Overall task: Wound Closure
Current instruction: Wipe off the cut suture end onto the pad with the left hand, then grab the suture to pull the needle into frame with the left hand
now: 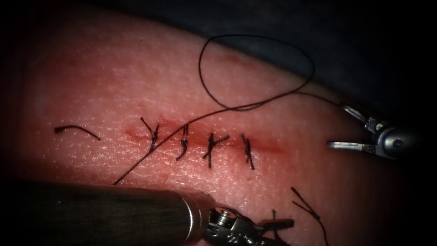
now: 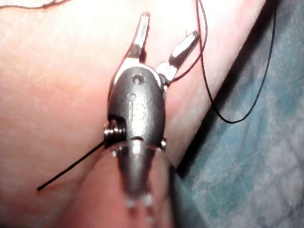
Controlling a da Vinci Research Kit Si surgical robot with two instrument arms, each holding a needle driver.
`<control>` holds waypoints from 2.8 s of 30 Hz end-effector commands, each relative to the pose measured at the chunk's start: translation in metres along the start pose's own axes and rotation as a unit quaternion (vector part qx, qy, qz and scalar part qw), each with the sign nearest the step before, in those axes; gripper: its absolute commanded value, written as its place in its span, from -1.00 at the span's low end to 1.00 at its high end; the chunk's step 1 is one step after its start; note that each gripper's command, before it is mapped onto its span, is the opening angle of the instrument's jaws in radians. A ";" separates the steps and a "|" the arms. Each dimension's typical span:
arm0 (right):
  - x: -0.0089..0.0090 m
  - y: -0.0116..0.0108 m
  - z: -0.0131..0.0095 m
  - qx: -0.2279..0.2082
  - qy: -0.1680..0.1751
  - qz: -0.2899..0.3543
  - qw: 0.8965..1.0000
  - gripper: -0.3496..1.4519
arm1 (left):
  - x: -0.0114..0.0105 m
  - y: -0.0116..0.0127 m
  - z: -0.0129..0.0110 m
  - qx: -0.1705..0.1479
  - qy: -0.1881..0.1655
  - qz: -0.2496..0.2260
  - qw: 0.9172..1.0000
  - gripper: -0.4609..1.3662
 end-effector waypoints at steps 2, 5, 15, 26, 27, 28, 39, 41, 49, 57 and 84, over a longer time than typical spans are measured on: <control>0.0001 0.0000 0.0000 0.001 0.000 0.000 1.000 0.51 | -0.0002 0.0001 -0.0001 0.012 -0.011 -0.018 1.000 0.39; 0.0002 -0.0001 0.0000 0.001 0.000 0.000 1.000 0.51 | -0.0007 0.0000 -0.0005 0.014 -0.011 -0.026 1.000 0.49; 0.0006 -0.0006 0.0001 0.001 0.000 0.001 1.000 0.51 | -0.0019 -0.0011 -0.0041 0.039 -0.018 -0.027 0.999 0.45; 0.0013 -0.0012 0.0005 0.006 0.001 0.002 1.000 0.51 | -0.0042 -0.0035 -0.0089 0.075 -0.029 -0.037 0.996 0.36; 0.0013 -0.0013 0.0006 0.008 0.000 0.002 1.000 0.51 | -0.0043 -0.0037 -0.0094 0.075 -0.029 -0.036 0.996 0.37; 0.0013 -0.0013 0.0007 0.009 0.001 0.002 1.000 0.51 | -0.0043 -0.0037 -0.0097 0.075 -0.029 -0.039 0.996 0.32; 0.0024 -0.0030 0.0020 0.032 -0.020 0.031 0.999 0.46 | 0.0006 -0.0041 -0.0146 0.013 -0.006 -0.134 0.991 0.69; 0.0025 -0.0032 0.0021 0.032 -0.020 0.031 0.999 0.46 | 0.0012 -0.0044 -0.0150 0.010 -0.005 -0.139 0.990 0.75; 0.0029 -0.0037 0.0023 0.037 -0.027 0.033 0.998 0.46 | 0.0033 -0.0057 -0.0181 0.063 -0.020 -0.147 0.987 0.64; 0.0031 -0.0040 0.0026 0.037 -0.029 0.039 0.998 0.47 | 0.0042 -0.0067 -0.0241 0.095 -0.033 -0.162 0.982 0.66; 0.0036 -0.0049 0.0032 0.037 -0.032 0.045 0.998 0.50 | 0.0039 -0.0047 -0.0282 0.163 -0.225 -0.256 0.926 0.61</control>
